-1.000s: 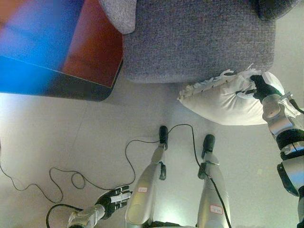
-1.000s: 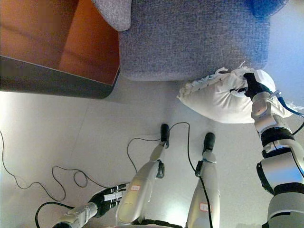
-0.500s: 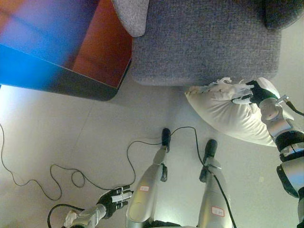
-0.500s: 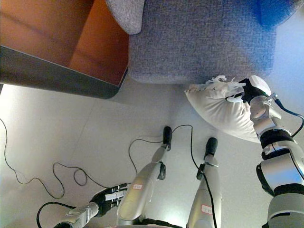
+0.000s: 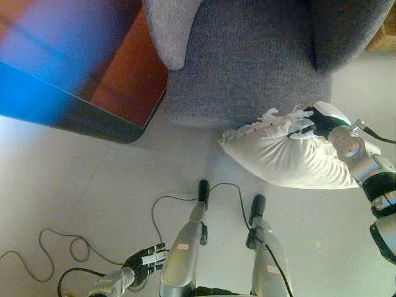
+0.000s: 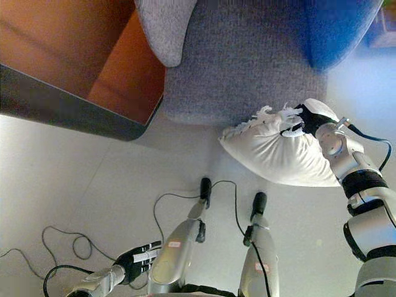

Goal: Pick up the pillow and put it on the sofa.

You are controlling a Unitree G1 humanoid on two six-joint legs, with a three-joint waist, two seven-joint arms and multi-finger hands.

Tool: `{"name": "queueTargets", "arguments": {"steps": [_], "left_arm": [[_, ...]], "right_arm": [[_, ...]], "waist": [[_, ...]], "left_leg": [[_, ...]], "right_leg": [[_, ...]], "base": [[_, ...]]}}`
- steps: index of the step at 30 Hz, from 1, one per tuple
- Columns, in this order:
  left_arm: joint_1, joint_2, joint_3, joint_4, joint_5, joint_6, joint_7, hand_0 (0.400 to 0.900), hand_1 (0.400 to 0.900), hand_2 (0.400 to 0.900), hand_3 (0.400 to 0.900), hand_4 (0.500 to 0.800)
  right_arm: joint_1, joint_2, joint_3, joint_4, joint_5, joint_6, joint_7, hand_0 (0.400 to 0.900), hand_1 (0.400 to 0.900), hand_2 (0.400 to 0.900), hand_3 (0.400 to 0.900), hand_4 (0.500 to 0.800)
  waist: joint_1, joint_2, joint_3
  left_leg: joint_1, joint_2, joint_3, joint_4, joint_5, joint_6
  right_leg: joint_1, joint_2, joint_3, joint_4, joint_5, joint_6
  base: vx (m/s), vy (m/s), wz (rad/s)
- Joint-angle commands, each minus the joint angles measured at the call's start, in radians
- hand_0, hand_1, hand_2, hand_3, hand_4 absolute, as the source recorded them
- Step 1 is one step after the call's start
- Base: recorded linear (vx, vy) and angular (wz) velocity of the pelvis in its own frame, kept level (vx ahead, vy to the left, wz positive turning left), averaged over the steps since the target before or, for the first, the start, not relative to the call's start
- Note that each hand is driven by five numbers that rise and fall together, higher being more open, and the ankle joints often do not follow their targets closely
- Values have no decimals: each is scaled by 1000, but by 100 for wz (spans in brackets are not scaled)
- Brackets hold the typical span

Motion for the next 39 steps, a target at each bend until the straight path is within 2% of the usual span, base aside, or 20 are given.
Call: {"name": "queueTargets", "arguments": {"steps": [1,7,13,21,27,35,38,39], "left_arm": [[100,91,5,63,71,37,-19,900,900,900,900,800],[137,96,37,92,134,57,-23,900,900,900,900,800],[170,107,70,121,189,83,-22,900,900,900,900,800],[195,114,94,167,244,101,-10,900,900,900,900,800],[197,120,102,190,238,115,-10,900,900,900,900,800],[212,126,106,212,235,125,-13,900,900,900,900,800],[215,133,107,214,231,125,-20,900,900,900,900,800],[212,136,107,212,228,128,-24,900,900,900,900,800]], "right_arm": [[-141,-117,-8,-158,79,-111,-14,400,400,400,400,500],[-155,-146,-31,-183,157,-130,71,400,400,400,400,500],[-254,-186,5,-174,232,-129,143,400,400,400,400,500],[-511,-198,142,5,298,0,221,400,400,400,400,500],[-613,-179,192,93,332,93,211,400,400,400,400,500],[-703,-169,247,182,336,197,180,400,400,400,400,500],[-722,-169,268,217,319,257,166,400,400,400,400,500],[-732,-169,273,237,307,285,163,639,639,639,639,644]], "waist": [[16,-109,-111],[28,-165,-182],[42,-217,-249],[78,-281,-304],[99,-309,-319],[122,-317,-329],[132,-320,-328],[134,-319,-328]], "left_leg": [[96,-24,8,-7,-137,-37],[153,-21,9,-7,-161,-40],[210,-19,11,-7,-181,-37],[264,-14,2,-7,-204,-34],[277,-13,-10,-7,-210,-31],[281,-16,-29,-7,-210,-31],[282,-18,-36,-7,-210,-30],[281,-18,-37,-7,-210,-29]], "right_leg": [[88,10,-58,-79,2,16],[176,19,-60,-135,15,22],[248,26,-67,-164,19,24],[317,36,-66,-188,23,27],[334,38,-72,-188,23,30],[348,34,-86,-188,17,30],[352,33,-90,-188,15,29],[352,33,-91,-188,15,28]], "base": [[141,-20,6],[141,-27,3],[162,-11,1],[149,-3,5],[74,13,8],[56,34,13],[52,26,11],[32,27,9]]}}
